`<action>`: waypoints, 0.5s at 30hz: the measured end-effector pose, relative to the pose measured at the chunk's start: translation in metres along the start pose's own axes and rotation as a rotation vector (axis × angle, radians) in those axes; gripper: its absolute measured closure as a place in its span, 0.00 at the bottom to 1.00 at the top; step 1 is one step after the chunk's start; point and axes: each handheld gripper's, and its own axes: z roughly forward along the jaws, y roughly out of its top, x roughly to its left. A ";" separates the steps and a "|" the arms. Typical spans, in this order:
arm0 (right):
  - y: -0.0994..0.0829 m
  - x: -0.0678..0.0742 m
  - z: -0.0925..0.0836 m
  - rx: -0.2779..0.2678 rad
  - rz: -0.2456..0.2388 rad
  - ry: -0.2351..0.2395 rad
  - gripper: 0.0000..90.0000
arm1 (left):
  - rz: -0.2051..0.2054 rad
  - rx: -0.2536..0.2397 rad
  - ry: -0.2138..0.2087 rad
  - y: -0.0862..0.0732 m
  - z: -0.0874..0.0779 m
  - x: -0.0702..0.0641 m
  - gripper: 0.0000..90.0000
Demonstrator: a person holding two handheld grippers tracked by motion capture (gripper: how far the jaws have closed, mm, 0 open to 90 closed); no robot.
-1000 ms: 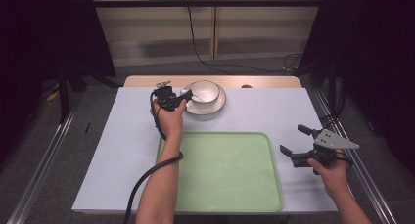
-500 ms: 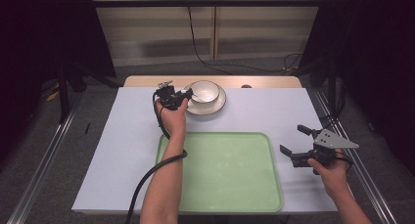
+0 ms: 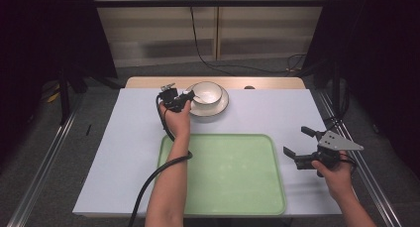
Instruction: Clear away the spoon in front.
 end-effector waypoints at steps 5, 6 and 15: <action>0.000 0.000 0.000 -0.001 0.003 -0.005 0.02 | -0.014 -0.007 -0.008 0.001 0.001 0.000 0.70; 0.000 0.000 0.000 -0.002 0.005 -0.004 0.02 | -0.013 -0.010 -0.004 0.001 0.001 0.001 0.71; -0.001 0.000 0.001 0.003 -0.001 0.004 0.02 | -0.039 -0.016 -0.013 0.002 0.003 0.002 0.71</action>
